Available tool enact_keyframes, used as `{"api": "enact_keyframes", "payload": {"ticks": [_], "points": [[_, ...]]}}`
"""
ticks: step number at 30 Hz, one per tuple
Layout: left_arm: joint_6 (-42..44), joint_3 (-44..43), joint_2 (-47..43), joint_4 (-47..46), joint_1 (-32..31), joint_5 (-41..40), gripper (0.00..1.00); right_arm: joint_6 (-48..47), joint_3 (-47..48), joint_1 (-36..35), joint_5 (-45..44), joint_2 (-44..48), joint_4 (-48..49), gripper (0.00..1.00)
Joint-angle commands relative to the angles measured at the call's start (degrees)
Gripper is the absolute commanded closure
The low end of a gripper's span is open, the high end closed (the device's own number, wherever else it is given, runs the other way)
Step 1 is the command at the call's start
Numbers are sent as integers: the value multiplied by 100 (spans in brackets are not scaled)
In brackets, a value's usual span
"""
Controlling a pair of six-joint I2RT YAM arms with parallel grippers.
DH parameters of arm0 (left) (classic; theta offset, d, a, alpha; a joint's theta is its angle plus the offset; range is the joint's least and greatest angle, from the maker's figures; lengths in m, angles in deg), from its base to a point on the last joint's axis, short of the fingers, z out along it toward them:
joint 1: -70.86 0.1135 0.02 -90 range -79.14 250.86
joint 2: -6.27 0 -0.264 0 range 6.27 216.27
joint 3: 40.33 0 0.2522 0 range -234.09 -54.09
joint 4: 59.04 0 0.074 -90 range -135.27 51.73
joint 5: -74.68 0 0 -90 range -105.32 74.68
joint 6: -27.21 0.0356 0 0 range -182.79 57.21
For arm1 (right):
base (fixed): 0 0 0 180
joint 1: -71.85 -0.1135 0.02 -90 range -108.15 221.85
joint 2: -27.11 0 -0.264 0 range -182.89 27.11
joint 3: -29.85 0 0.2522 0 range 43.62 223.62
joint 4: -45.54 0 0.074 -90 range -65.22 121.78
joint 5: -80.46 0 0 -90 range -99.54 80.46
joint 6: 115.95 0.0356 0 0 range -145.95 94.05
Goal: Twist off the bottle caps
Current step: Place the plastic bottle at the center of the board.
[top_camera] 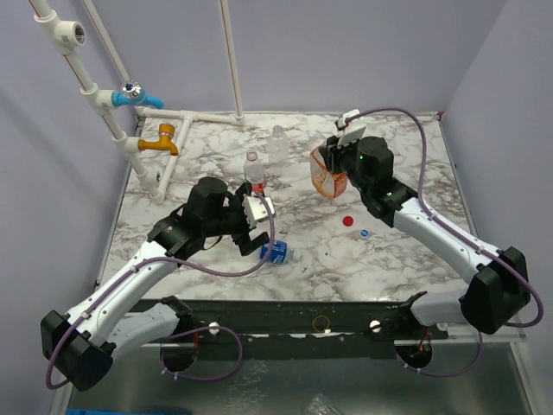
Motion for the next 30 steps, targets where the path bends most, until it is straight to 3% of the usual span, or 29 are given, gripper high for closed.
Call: {"api": "enact_keyframes", "payload": {"ticks": [1, 14, 20, 30], "points": [[647, 318, -15, 137, -87, 206, 1, -167, -582, 96, -865, -387, 1870, 99], [2031, 967, 593, 133, -402, -166, 1, 1008, -1180, 349, -990, -1108, 2638, 99], [2766, 1021, 1023, 133, -527, -507, 1, 1202, -1406, 346, -859, -1076, 2608, 74], [3269, 802, 1957, -131, -609, -682, 1, 1084, -1437, 345, -502, -872, 2492, 70]]}}
